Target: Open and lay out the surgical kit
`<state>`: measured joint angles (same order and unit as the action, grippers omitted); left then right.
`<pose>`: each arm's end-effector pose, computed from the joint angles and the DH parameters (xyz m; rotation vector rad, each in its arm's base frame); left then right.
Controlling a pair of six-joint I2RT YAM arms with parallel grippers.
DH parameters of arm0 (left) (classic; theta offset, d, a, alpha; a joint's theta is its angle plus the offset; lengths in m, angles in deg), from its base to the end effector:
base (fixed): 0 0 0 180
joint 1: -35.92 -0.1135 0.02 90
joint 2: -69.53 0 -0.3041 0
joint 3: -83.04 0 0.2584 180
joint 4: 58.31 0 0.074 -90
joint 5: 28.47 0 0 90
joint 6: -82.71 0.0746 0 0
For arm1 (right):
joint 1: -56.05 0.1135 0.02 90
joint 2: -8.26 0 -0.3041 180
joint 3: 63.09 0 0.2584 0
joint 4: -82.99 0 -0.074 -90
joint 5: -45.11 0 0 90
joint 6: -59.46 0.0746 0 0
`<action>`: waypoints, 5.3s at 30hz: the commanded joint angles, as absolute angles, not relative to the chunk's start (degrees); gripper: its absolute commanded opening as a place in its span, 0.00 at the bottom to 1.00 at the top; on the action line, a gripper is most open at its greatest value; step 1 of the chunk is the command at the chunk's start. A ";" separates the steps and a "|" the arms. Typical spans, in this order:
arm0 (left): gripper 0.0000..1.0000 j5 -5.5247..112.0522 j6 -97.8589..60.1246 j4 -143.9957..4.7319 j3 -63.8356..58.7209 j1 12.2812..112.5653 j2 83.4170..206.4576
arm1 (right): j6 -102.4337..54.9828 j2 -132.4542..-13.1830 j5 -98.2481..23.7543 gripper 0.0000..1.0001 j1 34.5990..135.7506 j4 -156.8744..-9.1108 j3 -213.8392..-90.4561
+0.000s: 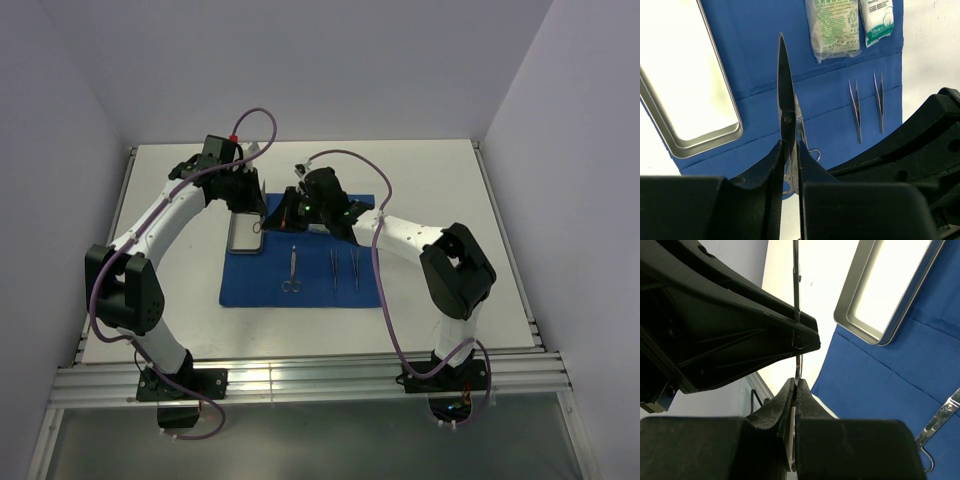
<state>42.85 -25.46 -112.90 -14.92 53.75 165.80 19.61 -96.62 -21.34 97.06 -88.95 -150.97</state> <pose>0.3723 -0.1448 0.3080 0.1329 2.5461 -0.6622 0.3383 0.3336 0.2715 -0.1185 2.2714 1.3537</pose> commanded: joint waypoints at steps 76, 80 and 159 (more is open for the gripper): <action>0.11 62.49 -35.15 -109.71 0.71 67.92 174.91 | 7.34 -75.06 -34.61 0.95 89.27 -69.17 -143.75; 0.19 62.49 -35.24 -109.70 0.62 67.92 175.17 | 7.34 -74.88 -34.52 0.96 89.18 -69.17 -143.75; 0.29 66.53 -33.66 -112.96 -10.01 67.74 165.61 | 7.52 -74.09 -33.11 0.95 89.01 -70.49 -143.40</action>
